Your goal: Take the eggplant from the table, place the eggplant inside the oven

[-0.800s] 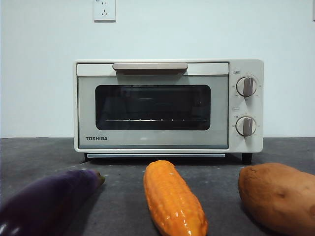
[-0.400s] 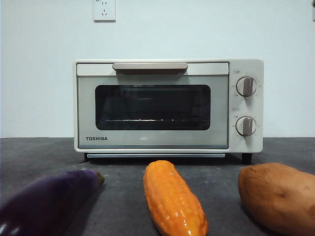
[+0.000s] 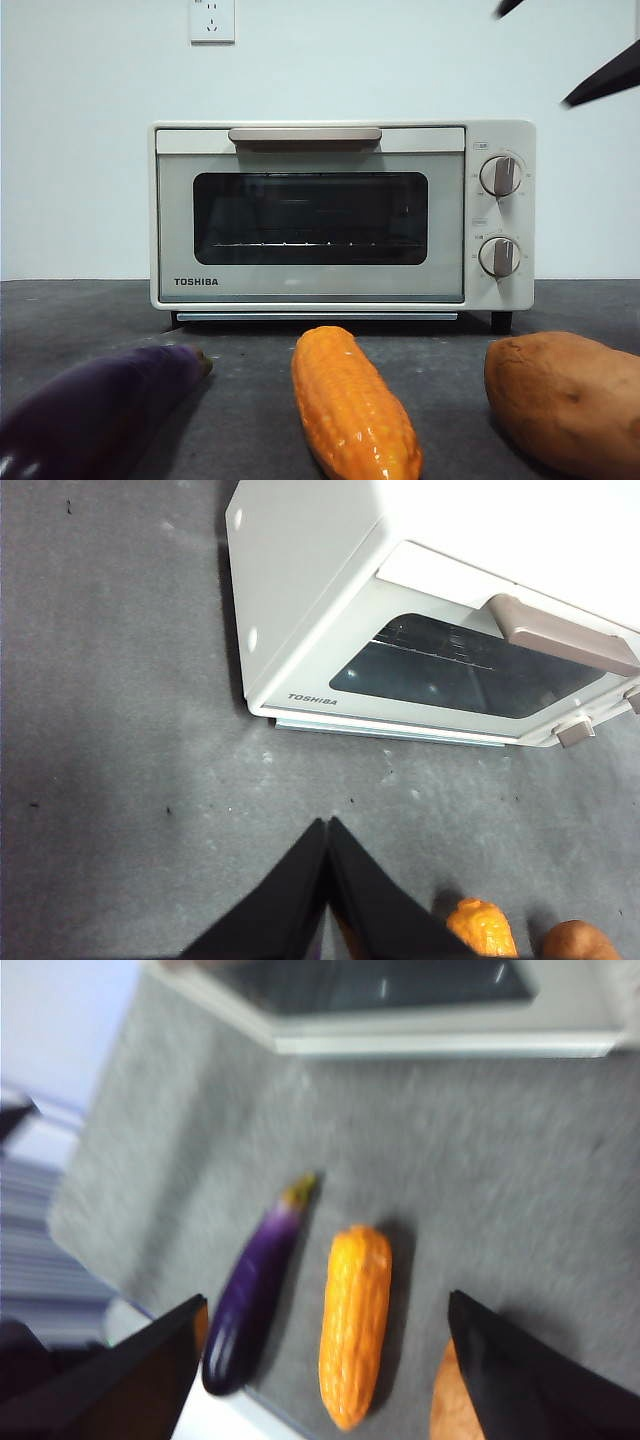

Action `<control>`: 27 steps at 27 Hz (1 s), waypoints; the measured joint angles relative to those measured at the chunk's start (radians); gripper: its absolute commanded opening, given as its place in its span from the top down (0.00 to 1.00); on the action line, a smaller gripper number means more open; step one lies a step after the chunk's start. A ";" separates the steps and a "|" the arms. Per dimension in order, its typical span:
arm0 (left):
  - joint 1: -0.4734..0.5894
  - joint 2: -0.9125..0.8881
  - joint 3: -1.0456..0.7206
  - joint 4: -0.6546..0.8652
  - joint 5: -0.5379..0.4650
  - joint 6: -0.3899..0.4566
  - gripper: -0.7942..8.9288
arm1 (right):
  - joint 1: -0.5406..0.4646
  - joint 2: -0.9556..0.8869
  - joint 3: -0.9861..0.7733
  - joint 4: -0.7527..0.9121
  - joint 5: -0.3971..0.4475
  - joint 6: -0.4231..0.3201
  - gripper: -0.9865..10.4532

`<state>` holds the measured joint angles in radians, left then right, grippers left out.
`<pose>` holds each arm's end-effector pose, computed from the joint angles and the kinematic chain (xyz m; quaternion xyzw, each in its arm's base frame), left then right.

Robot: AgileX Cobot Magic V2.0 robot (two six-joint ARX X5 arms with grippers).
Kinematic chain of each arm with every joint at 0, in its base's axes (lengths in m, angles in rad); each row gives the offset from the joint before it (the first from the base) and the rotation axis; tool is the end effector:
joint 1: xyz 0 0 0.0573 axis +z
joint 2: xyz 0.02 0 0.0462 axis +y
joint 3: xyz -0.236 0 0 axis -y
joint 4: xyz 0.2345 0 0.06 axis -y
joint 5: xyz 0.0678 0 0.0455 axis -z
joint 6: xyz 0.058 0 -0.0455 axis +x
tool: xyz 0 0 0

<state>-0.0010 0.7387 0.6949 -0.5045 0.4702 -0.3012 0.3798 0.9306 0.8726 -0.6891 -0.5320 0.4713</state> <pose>0.1844 -0.0265 0.2498 -0.2027 0.2940 -0.1827 0.9160 0.1776 0.1026 0.2590 0.2221 0.4495 0.3136 0.8064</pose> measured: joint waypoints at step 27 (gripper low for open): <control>0.000 0.000 0.000 -0.008 0.000 0.003 0.91 | 0.687 0.956 0.459 0.107 0.398 0.109 0.57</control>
<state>-0.0013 0.7387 0.6949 -0.5129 0.4702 -0.2985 1.0672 1.8862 1.3312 -0.5819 -0.1341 0.5808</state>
